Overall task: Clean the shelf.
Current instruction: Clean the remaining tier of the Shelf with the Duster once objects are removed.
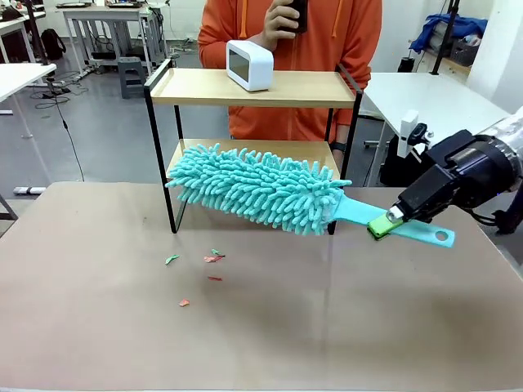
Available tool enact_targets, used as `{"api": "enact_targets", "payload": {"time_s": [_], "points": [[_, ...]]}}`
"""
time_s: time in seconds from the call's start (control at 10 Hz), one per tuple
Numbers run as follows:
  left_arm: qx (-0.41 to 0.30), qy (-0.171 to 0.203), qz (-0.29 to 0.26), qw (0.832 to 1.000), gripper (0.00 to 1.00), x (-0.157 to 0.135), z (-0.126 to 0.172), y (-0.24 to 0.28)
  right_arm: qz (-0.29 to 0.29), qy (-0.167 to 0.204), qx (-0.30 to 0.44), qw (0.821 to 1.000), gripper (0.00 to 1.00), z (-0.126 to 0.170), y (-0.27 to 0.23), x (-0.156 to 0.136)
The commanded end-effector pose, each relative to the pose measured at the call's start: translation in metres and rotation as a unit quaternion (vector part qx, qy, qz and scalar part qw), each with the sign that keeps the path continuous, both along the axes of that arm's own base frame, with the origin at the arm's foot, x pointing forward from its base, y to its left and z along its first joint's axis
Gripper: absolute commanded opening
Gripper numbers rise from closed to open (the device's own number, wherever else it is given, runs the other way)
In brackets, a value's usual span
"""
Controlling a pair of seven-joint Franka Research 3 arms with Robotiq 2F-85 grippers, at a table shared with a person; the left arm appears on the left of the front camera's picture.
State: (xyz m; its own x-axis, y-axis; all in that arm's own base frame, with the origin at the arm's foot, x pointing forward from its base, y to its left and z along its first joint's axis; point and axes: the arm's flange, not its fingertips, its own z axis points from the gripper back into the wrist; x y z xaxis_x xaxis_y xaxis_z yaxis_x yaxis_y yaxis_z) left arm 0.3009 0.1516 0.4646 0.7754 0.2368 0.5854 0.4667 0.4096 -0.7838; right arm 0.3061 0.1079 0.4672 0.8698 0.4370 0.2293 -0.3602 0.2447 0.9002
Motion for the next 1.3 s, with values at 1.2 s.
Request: {"api": "enact_targets", "payload": {"time_s": [1.2], "points": [[-0.008,-0.015,0.000,1.000,1.00,0.000,0.002,-0.002,-0.349,-0.014,-0.063,0.935,0.12,0.053,-0.300,-0.152]]}}
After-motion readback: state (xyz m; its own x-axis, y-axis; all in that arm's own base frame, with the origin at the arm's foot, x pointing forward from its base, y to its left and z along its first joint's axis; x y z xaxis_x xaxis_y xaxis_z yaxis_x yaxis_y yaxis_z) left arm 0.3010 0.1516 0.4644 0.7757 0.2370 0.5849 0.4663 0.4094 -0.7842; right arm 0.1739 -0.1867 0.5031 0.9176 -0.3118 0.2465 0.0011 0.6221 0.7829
